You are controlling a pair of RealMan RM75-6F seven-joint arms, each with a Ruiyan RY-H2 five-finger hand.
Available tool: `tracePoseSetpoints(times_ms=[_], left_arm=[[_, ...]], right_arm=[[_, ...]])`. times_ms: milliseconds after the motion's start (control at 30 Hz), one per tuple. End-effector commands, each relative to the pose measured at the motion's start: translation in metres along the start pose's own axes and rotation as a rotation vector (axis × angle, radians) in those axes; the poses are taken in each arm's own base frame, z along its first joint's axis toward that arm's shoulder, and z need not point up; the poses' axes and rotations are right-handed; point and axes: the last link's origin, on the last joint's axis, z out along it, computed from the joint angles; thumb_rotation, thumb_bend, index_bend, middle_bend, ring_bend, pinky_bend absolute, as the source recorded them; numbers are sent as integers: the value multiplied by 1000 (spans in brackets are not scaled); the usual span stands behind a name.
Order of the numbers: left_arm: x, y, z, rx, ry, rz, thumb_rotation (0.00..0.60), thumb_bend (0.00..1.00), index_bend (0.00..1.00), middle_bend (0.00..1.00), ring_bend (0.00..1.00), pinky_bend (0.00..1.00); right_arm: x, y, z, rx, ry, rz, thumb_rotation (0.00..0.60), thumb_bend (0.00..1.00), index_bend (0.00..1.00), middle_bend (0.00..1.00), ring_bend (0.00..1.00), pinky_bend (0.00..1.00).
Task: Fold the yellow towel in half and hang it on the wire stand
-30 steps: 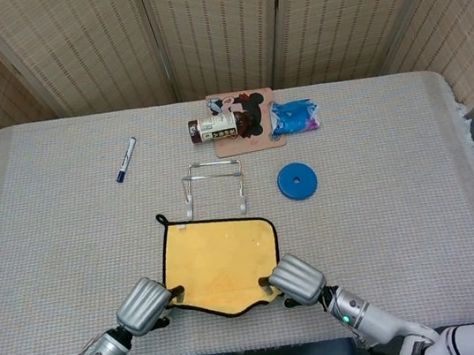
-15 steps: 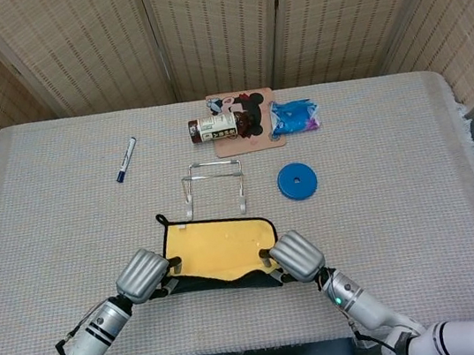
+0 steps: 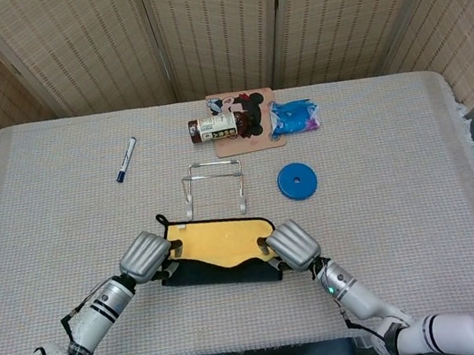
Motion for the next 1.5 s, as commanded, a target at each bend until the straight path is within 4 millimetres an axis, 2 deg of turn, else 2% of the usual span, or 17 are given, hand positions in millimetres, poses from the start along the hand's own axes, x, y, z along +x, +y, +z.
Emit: tracePoseSetpoints(times_ms=[33,400,733,933,1200,1500], left_arm=[[2,-3,7,10,-7,-8,600,517,593,971,805,885],[7,-11,30,49,-38,-23,600,517,585,971,805,885],[10,-20,44,93,-56,-42,600,517,531,972,805,885],[10,-24,46,119,-72,-50,600,515,438,971,804,885],[12,-25,44,139,-77,-50,600,509,228,971,804,885],[26,-28,33,166,-43,-111,600,508,148,971,803,885]], right_arm=[[0,2,5,0,-3,-18,600,409,619,946,1000,1000],[2,8,24,-24,-5,-70,600,409,619,946,1000,1000],[2,15,34,-61,-3,-69,600,410,619,944,1000,1000],[2,17,40,-70,-2,-68,600,409,619,944,1000,1000],[0,18,46,-74,3,-72,600,409,619,944,1000,1000],[2,22,54,-83,11,-100,600,409,619,944,1000,1000]])
